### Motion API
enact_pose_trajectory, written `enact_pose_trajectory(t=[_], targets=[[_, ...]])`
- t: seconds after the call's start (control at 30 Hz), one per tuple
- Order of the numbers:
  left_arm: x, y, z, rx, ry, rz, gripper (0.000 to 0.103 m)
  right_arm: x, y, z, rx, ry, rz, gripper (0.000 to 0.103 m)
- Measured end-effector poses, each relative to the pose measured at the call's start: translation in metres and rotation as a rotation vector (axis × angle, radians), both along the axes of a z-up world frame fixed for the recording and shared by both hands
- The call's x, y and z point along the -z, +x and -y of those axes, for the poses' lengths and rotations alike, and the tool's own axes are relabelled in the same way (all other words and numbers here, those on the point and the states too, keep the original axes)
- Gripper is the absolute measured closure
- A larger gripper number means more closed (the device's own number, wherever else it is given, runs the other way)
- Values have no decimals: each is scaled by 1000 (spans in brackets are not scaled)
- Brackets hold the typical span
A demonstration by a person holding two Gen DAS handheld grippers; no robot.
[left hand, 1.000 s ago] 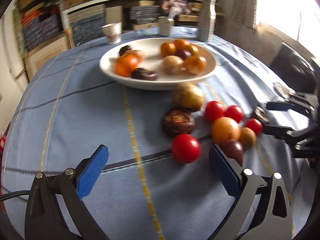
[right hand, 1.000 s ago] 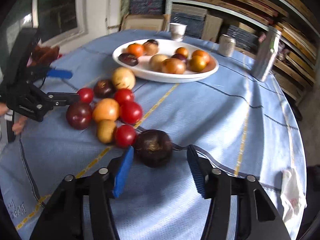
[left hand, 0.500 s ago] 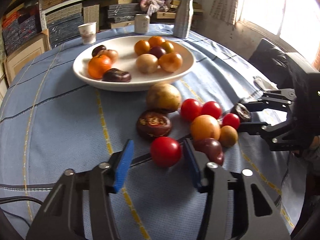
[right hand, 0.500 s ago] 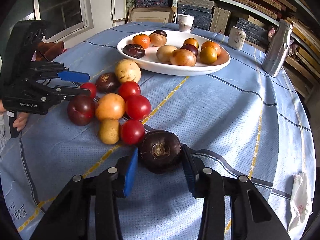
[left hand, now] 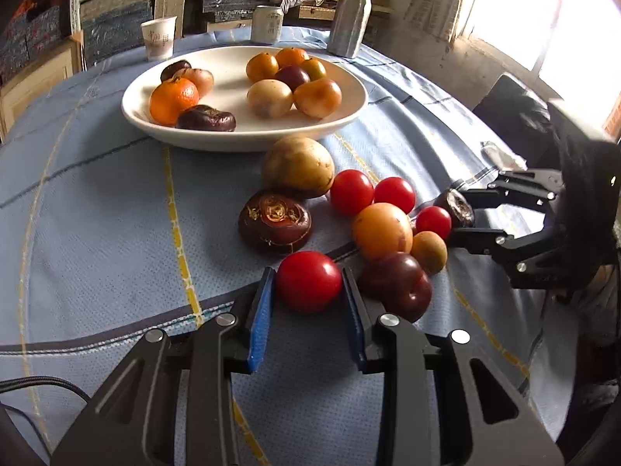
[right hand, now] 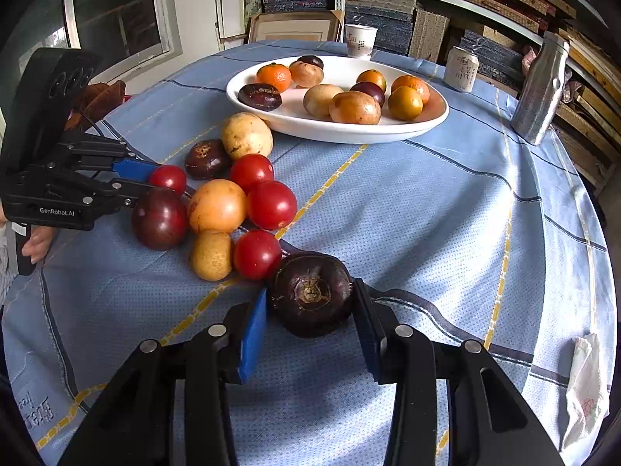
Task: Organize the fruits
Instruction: 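Grasp a dark purple plum with the right tool while the left tool grasps a red tomato, then carry the plum and tomato to the white plate and open both tools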
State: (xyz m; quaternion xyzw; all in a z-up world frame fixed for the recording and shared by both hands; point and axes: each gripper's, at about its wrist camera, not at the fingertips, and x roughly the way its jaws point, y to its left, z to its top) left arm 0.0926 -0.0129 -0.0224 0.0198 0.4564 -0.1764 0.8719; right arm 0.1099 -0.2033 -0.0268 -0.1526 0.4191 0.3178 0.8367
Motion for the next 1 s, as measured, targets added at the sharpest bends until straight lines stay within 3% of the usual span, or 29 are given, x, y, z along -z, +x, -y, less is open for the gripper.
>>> enact_pose_trajectory(t=[0.27, 0.4, 0.43, 0.47, 0.5, 0.6, 0.63, 0.7, 0.73, 0.77, 0.8, 0.87, 0.97, 1.0], targets=[[0, -5, 29, 19, 220, 60, 70, 1, -2, -1, -1, -9, 16, 60], [0, -7, 31, 20, 235, 74, 70, 1, 0, 3, 2, 20, 0, 56], [0, -6, 28, 18, 213, 65, 70, 2, 0, 4, -5, 36, -6, 50], [1, -5, 26, 17, 194, 56, 70, 2, -1, 3, -29, 49, -16, 33], [1, -3, 22, 15, 171, 46, 69, 4, -3, -2, -73, 50, -28, 23], [1, -3, 24, 11, 180, 53, 67, 5, -7, -13, -90, 1, -2, 16], [1, -4, 25, 2, 198, 60, 60, 5, -7, -13, -76, -3, 1, 15], [2, -3, 23, -21, 208, 62, 54, 3, -5, -8, -42, 6, 14, 15], [2, -2, 21, -31, 201, 55, 45, 2, -4, -5, -23, 13, 19, 16], [3, 2, 15, -65, 191, 40, 38, 1, -3, -1, -11, 30, 18, 26], [4, 5, 9, -86, 179, 25, 27, -1, -2, 3, -3, 53, 15, 46], [4, 8, 4, -97, 161, 9, 25, 1, -1, 2, 8, 40, 16, 61], [3, 4, 14, -100, 235, 47, 24, 1, -3, -2, 1, 20, 31, 61], [1, 1, 17, -76, 233, 66, 38, 1, -3, -2, 2, 23, 30, 61]])
